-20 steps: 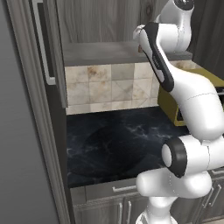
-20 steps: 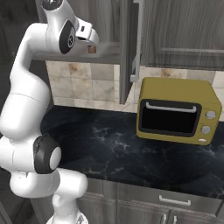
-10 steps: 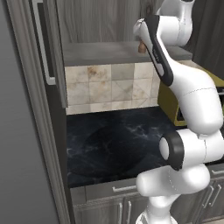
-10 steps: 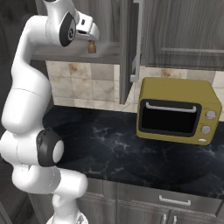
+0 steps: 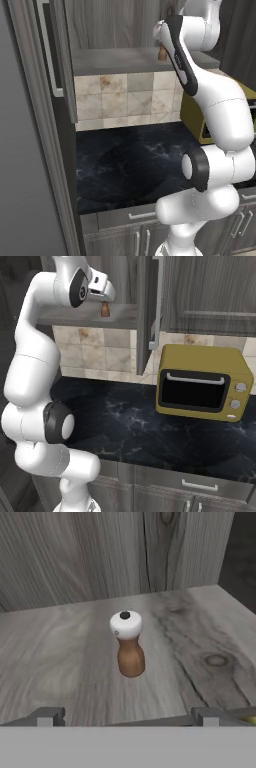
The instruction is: Retrieve the shaker from the cabinet and place it next the steak on a plate on the dining table.
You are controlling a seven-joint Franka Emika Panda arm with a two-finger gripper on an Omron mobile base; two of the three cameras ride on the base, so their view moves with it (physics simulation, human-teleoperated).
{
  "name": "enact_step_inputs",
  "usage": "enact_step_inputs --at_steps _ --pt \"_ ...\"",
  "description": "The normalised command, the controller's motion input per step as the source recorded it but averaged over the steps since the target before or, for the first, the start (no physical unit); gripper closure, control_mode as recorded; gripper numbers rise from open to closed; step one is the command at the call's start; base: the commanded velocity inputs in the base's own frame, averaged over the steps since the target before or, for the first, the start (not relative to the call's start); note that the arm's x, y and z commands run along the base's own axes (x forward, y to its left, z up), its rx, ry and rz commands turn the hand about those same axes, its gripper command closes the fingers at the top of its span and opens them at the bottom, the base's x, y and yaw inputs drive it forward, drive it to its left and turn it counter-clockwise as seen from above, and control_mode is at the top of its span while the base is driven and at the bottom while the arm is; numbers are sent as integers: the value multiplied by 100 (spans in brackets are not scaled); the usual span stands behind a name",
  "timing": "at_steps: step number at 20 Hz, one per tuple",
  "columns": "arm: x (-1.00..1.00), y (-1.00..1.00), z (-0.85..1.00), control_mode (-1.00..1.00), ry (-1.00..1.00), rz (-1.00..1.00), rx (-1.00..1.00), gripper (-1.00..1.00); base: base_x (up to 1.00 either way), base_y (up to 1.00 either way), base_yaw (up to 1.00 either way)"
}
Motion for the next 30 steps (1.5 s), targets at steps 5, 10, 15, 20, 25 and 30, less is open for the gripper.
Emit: enact_step_inputs --at_steps 5,10,15,20,25,30 --pt "20 0 -5 -100 0 0 0 -100 0 0 0" --pt "30 0 -3 -100 0 0 0 -100 0 0 0" --pt "29 0 0 -100 0 0 0 -100 0 0 0" --pt "23 0 0 -100 0 0 0 -100 0 0 0" --pt "20 0 0 -100 0 0 0 -100 0 0 0" --pt "19 0 0 -100 0 0 0 -100 0 0 0"
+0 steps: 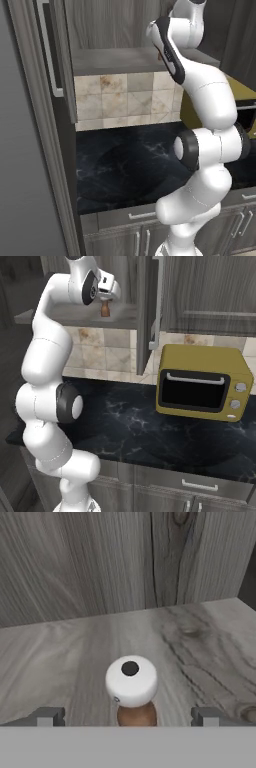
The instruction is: Retrieve the shaker from the cabinet and place it next the steak on a plate on the dining table.
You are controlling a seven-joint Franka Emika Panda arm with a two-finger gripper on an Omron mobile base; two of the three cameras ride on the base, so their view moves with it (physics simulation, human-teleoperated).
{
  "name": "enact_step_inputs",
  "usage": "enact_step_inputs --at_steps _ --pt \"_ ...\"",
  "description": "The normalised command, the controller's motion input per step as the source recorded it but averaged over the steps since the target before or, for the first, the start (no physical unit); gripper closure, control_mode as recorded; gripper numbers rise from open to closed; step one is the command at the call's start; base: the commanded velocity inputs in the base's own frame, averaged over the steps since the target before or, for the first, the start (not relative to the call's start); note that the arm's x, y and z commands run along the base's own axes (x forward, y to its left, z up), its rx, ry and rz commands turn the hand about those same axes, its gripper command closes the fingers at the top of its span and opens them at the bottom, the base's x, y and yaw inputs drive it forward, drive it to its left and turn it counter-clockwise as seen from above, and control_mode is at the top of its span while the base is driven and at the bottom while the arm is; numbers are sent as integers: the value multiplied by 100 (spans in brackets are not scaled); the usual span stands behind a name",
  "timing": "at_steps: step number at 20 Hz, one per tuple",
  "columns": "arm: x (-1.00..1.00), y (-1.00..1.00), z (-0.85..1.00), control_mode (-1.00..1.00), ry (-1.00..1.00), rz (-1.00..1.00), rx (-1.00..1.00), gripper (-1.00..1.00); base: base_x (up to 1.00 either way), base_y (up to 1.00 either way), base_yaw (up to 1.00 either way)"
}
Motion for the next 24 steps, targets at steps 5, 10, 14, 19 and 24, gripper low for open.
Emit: enact_step_inputs --at_steps 5,10,14,19,24 --pt "20 0 0 -100 0 0 0 -100 0 0 0" --pt "18 0 -1 -100 0 0 0 -100 0 0 0" --pt "10 -1 -3 -100 0 0 0 -100 0 0 0" --pt "4 -2 -1 -100 0 0 0 -100 0 0 0" --pt "1 -3 -2 -100 0 0 0 -100 0 0 0"
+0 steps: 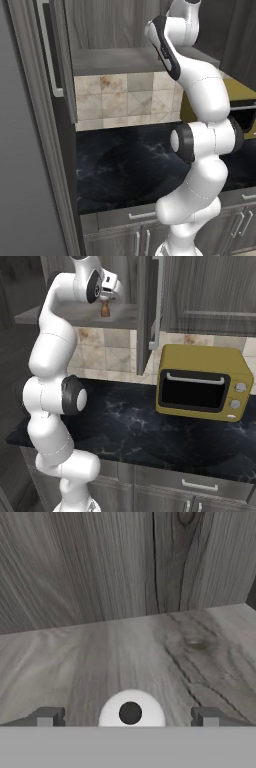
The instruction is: Retrieve the shaker from the cabinet and place it next the steak on a plate on the dining table.
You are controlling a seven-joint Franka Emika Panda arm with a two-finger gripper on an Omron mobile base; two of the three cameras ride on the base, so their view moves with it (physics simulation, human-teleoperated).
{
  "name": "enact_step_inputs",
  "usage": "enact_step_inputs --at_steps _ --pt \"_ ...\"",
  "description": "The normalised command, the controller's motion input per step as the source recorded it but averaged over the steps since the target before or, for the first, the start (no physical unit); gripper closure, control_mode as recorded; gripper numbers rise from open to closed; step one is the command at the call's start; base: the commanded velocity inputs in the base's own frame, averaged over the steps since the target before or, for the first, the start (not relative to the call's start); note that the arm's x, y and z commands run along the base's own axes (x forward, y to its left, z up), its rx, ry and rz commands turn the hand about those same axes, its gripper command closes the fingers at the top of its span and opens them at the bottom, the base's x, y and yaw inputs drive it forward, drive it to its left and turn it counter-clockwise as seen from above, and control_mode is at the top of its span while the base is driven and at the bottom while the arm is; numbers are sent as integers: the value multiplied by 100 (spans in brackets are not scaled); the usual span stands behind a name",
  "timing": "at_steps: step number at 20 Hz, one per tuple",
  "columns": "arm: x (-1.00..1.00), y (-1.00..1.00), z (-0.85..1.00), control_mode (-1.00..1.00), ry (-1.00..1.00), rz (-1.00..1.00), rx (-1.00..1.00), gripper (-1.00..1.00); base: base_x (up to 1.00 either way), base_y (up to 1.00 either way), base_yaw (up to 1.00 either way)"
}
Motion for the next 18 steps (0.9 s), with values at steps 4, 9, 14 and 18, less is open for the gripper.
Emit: enact_step_inputs --at_steps 4,9,14,18 --pt "0 -3 -4 -100 0 0 0 -100 0 0 0" --pt "0 0 -9 -100 0 0 0 -100 0 0 0" --pt "3 0 -14 -100 0 0 0 -100 0 0 0" --pt "10 0 -12 -100 0 0 0 -100 0 0 0"
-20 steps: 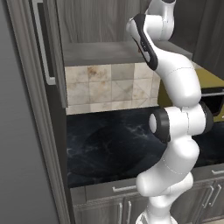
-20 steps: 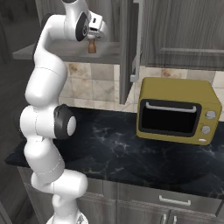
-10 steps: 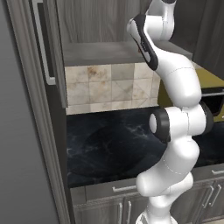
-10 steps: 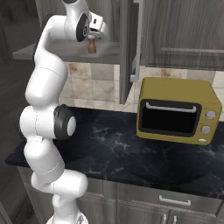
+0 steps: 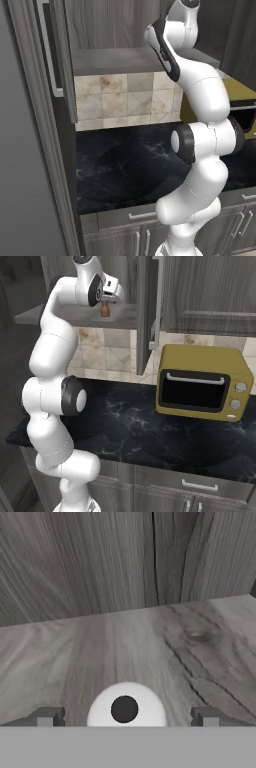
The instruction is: Retrieve the shaker from the cabinet and place it next the steak on a plate on the dining table.
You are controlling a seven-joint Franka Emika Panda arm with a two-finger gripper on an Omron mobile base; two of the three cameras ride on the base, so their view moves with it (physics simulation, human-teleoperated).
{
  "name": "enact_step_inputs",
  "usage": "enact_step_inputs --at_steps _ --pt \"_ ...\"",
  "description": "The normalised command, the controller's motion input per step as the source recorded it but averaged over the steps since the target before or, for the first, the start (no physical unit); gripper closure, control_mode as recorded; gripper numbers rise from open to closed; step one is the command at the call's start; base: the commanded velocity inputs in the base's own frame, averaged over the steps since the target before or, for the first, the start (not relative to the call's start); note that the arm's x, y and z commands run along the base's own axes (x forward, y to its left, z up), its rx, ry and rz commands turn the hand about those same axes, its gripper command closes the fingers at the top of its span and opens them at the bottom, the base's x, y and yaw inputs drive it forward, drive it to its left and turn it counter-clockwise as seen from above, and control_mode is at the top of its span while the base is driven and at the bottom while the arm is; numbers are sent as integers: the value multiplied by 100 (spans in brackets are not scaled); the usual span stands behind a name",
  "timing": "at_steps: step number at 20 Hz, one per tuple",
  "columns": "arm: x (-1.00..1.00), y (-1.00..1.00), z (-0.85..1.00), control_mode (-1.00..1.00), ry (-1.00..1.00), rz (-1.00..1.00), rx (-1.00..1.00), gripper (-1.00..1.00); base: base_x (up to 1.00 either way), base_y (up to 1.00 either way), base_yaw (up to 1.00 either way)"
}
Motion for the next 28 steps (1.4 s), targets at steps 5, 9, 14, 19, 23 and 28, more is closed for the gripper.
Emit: enact_step_inputs --at_steps 5,9,14,19,23,28 --pt "17 0 -12 -100 0 0 0 100 0 0 0" --pt "13 0 -4 -100 0 0 0 100 0 0 0" --pt "3 0 0 -100 0 0 0 100 0 0 0" --pt "-60 0 -4 -100 -2 4 0 100 0 0 0" --pt "-100 0 -22 -100 -6 9 0 100 0 0 0" --pt "-100 0 -22 -100 -3 8 0 100 0 0 0"
